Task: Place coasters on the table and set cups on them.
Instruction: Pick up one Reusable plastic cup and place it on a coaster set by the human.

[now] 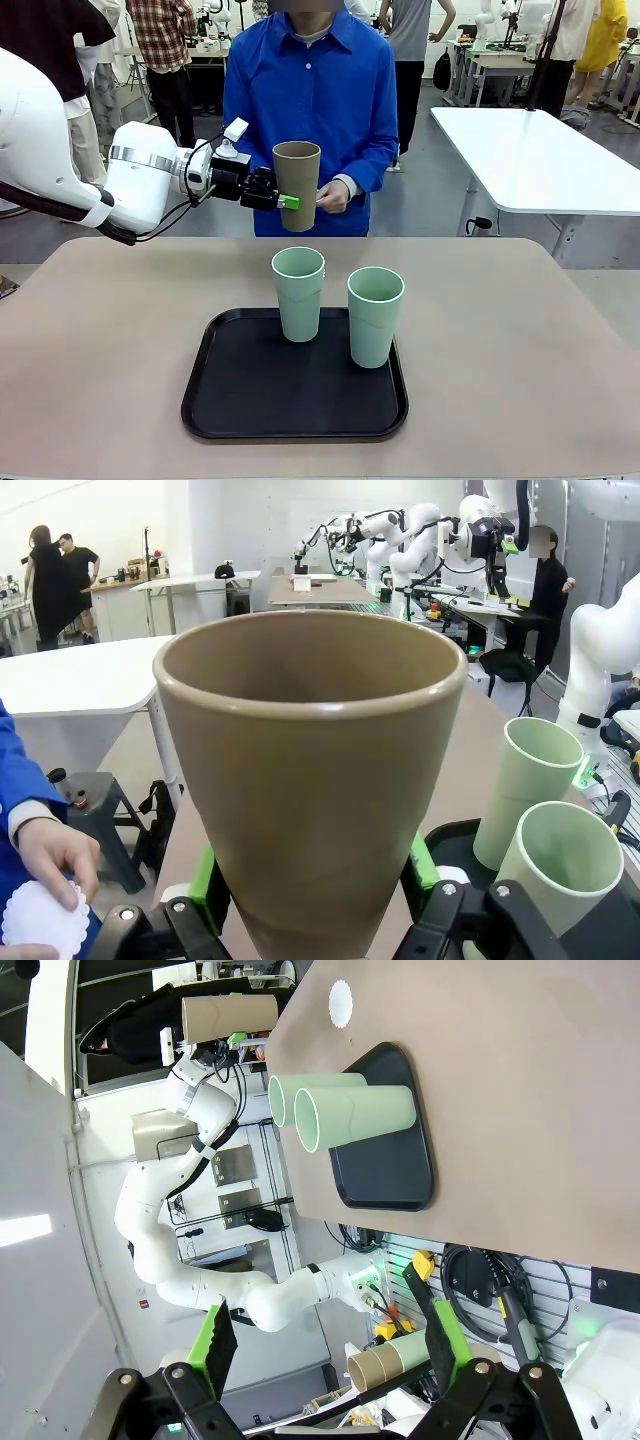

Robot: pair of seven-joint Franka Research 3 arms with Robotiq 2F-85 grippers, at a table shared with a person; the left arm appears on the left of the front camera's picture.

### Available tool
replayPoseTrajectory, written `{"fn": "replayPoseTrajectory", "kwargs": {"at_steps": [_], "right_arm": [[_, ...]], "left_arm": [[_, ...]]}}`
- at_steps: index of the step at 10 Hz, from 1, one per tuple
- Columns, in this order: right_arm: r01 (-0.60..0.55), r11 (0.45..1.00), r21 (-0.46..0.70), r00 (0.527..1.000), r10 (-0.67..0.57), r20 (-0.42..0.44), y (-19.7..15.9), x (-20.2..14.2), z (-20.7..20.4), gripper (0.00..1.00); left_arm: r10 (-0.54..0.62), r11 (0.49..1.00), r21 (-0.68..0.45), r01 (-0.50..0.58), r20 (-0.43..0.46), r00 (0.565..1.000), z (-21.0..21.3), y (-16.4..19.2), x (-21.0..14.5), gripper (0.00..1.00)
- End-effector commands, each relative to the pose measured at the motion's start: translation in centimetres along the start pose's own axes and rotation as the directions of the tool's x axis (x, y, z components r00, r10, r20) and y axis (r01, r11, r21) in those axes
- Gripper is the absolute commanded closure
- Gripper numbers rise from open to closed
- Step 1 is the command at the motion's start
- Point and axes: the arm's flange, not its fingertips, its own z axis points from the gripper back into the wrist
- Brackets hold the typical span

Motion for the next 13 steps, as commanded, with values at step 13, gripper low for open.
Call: {"fn": "replayPoseTrajectory", "kwargs": {"at_steps": [13], "right_arm": [[-0.004, 1.0, 0.022, 1.0, 0.004, -0.003, 0.1, 0.1, 0.0, 0.0]], "left_arm": [[-0.087, 0.996, -0.035, 0.087, -0.023, 0.996, -4.0, 3.2, -3.6, 0.16]]}}
